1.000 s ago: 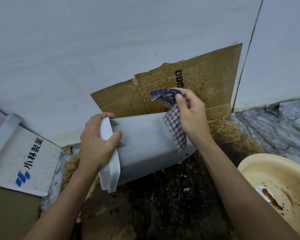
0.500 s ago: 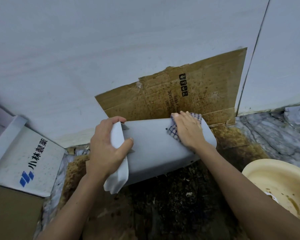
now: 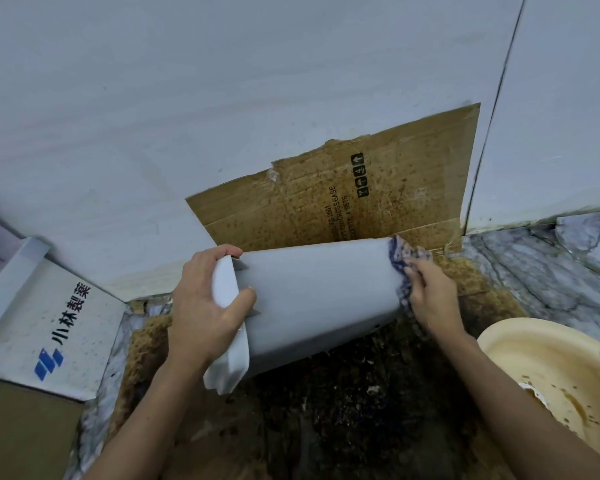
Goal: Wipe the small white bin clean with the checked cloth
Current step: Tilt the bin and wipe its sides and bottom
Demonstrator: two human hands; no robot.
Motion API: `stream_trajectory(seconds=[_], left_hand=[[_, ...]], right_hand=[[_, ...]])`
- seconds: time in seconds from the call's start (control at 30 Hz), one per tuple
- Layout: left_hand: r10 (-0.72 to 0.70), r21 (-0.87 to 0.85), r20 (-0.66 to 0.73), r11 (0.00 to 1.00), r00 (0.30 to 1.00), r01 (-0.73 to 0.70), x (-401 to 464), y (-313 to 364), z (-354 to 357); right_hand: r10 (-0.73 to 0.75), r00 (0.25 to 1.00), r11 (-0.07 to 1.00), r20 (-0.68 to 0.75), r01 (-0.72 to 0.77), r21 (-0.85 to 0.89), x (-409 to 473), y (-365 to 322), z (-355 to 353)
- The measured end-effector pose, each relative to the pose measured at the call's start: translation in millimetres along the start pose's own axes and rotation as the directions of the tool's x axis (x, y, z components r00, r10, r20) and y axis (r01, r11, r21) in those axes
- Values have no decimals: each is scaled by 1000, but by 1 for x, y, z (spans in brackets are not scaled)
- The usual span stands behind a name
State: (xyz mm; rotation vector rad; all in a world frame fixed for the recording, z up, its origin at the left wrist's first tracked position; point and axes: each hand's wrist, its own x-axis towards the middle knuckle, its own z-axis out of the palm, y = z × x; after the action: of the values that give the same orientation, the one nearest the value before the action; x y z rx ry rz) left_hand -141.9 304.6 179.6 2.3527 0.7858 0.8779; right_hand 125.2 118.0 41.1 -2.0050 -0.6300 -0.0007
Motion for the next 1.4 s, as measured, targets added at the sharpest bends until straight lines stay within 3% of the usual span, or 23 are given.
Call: stream_trajectory(seconds=[0.1,0.2,0.3,0.37,0.47,0.57,0.67,0.83,0.9,1.03,1.13,1.23,1.3,1.4], left_hand=[[7,5,2,1000,1000,-7,1,-2,1],[5,-6,-13,1000,1000,-5,2,-5,0],[3,-7,-17,1000,1000,-4,2,-7,0],[10,-4,-16,1000,1000,-10,3,-7,0],[14,-16,-17,1000,1000,-14,2,-8,0],[14,-26,-19,1000,1000,-14,1,-8,-2],[8,-8,-13,1000,1000,-8,1,-5,-1],[28,6,-1,1000,1000,-28,2,-1,2],[36,14,-1,999,999,-36,3,0,2],[17,12,-16,1000,1000,-17,6,0,4],[25,18,-20,1000,1000,-24,8,3,7],[38,41,-12,998,999,-37,9,5,9],[32,35,-14,999,999,-32,9,6,9],[11,7,-23,1000,1000,-11,8,1,6]], right_hand=[[208,962,977,-175,-212,-6,22,8,-18],[72,979,994,-190,-54,99,21,-29,-21],[-193,981,966,-18,193,174,-7,-77,-7],[-333,927,938,170,308,159,-32,-96,11],[-379,865,915,330,403,-4,-59,-95,33],[-258,928,951,268,293,-99,-47,-72,31],[-78,988,995,132,85,-45,-11,-34,17],[209,977,977,-32,-210,-46,31,7,-17],[173,973,981,-153,-185,-65,40,-8,-33],[-160,950,982,-268,182,58,4,-93,-36],[-352,936,918,-9,347,192,-48,-140,8],[-503,842,864,194,495,91,-81,-150,51],[-493,841,868,222,493,61,-76,-133,54],[-304,930,952,206,305,29,-47,-87,35]])
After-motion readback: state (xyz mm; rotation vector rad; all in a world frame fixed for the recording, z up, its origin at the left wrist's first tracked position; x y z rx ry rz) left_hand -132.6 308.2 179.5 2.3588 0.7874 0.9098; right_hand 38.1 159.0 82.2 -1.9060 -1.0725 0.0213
